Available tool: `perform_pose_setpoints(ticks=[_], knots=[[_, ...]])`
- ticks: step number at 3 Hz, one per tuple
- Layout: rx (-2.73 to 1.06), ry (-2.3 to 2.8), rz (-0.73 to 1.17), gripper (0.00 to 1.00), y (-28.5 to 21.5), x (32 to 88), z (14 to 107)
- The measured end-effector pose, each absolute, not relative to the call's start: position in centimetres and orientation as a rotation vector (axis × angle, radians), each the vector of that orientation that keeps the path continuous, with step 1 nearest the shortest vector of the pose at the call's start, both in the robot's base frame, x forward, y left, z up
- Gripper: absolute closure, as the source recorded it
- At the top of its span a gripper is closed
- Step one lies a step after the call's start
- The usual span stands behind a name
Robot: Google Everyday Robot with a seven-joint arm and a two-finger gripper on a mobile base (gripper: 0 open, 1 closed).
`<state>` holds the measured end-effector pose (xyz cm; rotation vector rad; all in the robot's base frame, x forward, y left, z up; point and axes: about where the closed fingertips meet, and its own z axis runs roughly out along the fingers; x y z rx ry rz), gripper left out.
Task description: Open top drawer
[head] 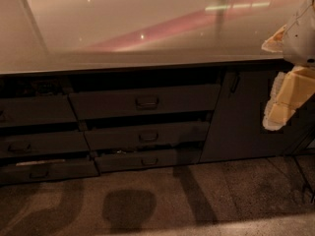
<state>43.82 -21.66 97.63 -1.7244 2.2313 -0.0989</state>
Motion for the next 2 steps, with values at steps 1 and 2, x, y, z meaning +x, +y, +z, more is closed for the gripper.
perform_pose_setpoints(ticks=[1,2], knots=[[-1.724,2.231,-0.099,0.00,-21.66,43.82,97.63],[-1.744,2.164,0.022,0.00,-21.64,43.95,97.12]])
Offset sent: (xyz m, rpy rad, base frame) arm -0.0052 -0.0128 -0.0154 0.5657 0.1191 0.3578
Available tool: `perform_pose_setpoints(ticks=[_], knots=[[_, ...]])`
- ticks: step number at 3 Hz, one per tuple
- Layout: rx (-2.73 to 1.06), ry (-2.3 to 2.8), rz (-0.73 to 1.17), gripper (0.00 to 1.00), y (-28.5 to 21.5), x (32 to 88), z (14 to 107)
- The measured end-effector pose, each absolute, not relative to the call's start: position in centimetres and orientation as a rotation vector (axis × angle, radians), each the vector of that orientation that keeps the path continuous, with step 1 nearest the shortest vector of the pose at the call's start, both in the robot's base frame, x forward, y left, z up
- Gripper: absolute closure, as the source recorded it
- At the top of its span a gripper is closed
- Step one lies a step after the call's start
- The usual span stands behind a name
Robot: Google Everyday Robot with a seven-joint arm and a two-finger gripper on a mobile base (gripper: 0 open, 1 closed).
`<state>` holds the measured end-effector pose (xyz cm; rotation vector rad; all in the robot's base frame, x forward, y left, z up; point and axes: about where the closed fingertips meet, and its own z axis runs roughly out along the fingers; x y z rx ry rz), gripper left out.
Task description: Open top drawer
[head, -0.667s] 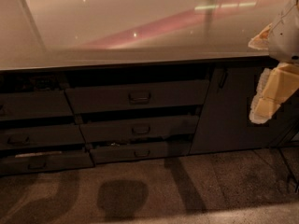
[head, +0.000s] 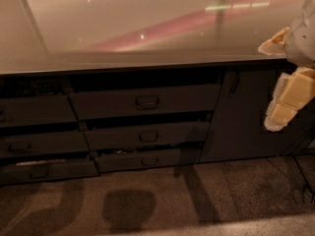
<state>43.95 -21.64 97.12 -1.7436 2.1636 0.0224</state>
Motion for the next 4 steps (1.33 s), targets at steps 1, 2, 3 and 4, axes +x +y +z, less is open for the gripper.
perform_pose_setpoints(ticks=[1,2,3,4], knots=[[-1.768,2.023,0.252,0.00,-21.70,44.19,96.30],[-1.761,1.883,0.450,0.00,-22.07,44.44,95.93],[-1.748,1.859,0.465,0.00,-21.39,44.88,96.14],[-1.755,1.803,0.362,0.00,-21.32,44.16,96.17]])
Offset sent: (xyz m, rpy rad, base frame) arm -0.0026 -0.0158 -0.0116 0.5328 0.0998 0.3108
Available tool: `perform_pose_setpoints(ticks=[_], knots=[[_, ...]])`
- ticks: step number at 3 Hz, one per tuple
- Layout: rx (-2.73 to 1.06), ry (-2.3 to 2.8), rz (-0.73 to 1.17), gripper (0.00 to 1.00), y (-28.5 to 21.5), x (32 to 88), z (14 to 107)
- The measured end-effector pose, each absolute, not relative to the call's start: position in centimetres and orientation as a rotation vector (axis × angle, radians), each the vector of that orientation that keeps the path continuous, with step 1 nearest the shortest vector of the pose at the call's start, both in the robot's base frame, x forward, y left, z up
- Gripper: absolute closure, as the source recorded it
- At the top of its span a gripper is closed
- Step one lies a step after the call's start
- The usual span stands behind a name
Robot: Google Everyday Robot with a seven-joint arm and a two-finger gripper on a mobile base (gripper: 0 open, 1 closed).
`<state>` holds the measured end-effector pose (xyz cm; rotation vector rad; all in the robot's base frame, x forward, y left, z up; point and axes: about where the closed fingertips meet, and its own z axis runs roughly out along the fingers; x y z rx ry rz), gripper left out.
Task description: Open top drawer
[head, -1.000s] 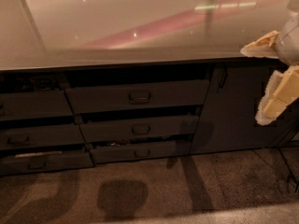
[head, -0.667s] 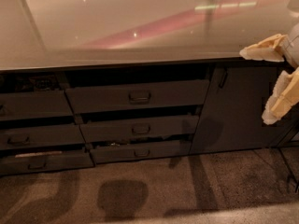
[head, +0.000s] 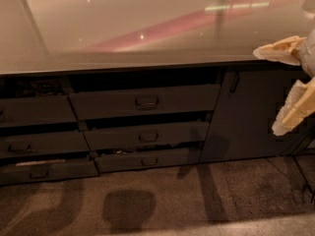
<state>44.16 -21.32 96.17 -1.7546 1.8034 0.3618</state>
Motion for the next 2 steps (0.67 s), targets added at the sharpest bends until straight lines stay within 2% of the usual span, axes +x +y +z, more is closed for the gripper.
perform_pose_setpoints(ticks=[2], knots=[[-1.775,1.613,0.200,0.00,-21.50,42.47,95.87]])
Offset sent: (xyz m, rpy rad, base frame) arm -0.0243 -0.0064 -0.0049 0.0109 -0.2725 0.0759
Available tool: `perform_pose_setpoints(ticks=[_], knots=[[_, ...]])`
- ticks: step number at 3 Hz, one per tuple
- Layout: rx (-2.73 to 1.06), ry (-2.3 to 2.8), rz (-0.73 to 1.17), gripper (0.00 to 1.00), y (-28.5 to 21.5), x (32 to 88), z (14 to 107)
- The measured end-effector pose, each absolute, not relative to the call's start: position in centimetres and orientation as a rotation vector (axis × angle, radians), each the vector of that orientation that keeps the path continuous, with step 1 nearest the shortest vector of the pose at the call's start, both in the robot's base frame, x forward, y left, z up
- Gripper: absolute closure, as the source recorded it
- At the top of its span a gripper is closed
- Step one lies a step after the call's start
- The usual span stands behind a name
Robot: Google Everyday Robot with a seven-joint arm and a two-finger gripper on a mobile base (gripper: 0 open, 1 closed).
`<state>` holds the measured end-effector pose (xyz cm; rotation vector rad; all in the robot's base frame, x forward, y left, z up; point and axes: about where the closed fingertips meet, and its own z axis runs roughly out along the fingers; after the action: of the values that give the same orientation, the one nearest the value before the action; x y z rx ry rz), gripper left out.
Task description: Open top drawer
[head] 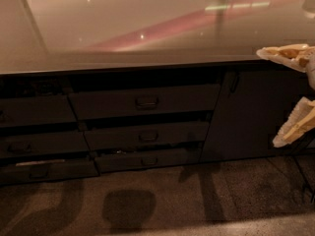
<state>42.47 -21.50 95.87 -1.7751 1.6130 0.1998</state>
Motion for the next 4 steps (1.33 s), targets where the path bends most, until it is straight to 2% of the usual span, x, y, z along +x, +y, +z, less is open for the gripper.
perform_pose_setpoints(ticks=[1,2,4], knots=[[-1.775,1.613,0.200,0.00,-21.5,42.5,95.9],[-1.756,1.735,0.300,0.00,-22.8,45.1,91.2],[-1.572,1.971,0.595,0.00,-29.7,53.6,75.4]])
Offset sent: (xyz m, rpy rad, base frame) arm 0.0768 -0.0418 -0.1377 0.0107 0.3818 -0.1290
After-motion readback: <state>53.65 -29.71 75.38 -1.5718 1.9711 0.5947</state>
